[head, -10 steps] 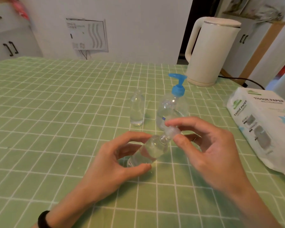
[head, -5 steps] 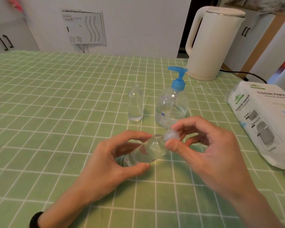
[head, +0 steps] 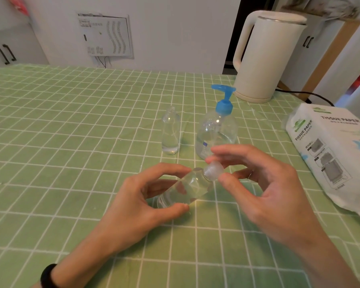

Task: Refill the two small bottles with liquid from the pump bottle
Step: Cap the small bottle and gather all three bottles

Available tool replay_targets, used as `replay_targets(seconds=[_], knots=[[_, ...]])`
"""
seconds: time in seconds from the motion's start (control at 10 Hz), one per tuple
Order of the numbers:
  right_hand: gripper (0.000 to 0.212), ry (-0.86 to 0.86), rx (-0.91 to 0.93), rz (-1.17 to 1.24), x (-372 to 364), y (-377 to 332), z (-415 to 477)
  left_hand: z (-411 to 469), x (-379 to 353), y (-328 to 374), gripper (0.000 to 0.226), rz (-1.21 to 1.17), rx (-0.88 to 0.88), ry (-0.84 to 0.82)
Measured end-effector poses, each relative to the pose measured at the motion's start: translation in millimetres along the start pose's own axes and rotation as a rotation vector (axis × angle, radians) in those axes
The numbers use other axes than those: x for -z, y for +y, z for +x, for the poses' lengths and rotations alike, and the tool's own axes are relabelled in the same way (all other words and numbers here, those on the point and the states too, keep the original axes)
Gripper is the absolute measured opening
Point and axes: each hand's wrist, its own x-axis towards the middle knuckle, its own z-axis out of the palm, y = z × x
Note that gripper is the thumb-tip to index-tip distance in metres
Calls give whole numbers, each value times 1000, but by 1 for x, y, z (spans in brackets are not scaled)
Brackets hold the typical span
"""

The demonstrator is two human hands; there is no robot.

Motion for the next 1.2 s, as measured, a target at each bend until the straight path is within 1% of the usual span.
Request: replay_targets(seconds=[0.1,0.2,0.3,0.4,0.5,0.6,0.7,0.8,0.9,1.0,1.1,1.2], knots=[[32,-3,-13,-41,-2,0,0,0,-1,0,55,9,3,-5],[35,-33,8,-13,0,0,0,0,-1,-1,55,-2,7,-8],[35,24,23,-4,-2,1,-1,0,-1,-2,56,5,9,-9],[46,-11,15,19,-3,2,-1,0,-1,-2,56,19,3,-11],[47,6,24,43,-2,2,-2,1,0,-3,56,14,8,-12],[48,-32,5,25,-2,0,-1,0,-1,-3,56,13,11,-16],[38,-23,1,-10,-4,2,-2,1,-1,-2,56,-8,11,-10],[40,-5,-26,-15,-3,1,-2,1,-1,-1,56,-11,7,-11],[45,-32,17,1,-2,1,-2,1,0,0,56,-6,12,-11],[42,-15,21,-39,-3,1,-2,1,0,0,56,-12,22,-10],[48,-25,16,-17,-3,2,-3,0,-1,0,56,-8,28,-13],[38,12,-4,-11,-3,0,-3,0,-1,1,55,-9,32,-13]])
